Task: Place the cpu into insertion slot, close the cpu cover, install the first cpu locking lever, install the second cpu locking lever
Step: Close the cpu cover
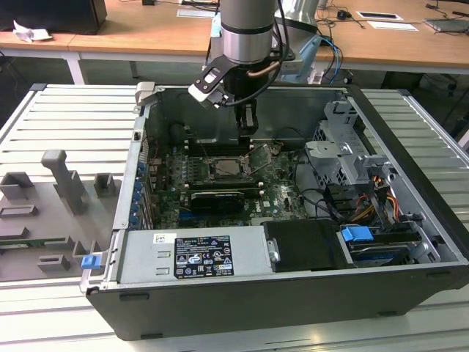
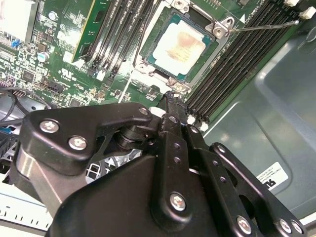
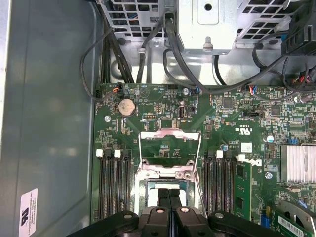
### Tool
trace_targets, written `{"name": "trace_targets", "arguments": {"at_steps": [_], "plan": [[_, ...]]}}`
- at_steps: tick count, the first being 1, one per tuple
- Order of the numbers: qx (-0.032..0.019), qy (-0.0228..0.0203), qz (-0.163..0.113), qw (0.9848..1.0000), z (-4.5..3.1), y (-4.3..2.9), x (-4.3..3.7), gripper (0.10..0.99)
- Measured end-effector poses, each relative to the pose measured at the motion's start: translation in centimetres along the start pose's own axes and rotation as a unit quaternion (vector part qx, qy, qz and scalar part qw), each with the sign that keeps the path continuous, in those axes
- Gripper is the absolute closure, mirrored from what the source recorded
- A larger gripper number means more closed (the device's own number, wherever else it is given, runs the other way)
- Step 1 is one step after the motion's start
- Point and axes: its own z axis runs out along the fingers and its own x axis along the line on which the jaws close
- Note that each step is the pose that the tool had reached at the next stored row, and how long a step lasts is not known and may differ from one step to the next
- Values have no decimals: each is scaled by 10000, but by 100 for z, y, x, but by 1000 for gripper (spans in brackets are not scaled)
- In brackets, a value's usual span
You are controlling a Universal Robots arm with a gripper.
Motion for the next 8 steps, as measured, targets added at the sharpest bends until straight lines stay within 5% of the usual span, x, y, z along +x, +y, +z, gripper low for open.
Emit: {"name": "trace_targets", "arguments": {"at_steps": [8], "plan": [[0, 0, 0, 10000, 2, 27, 0, 980]]}}
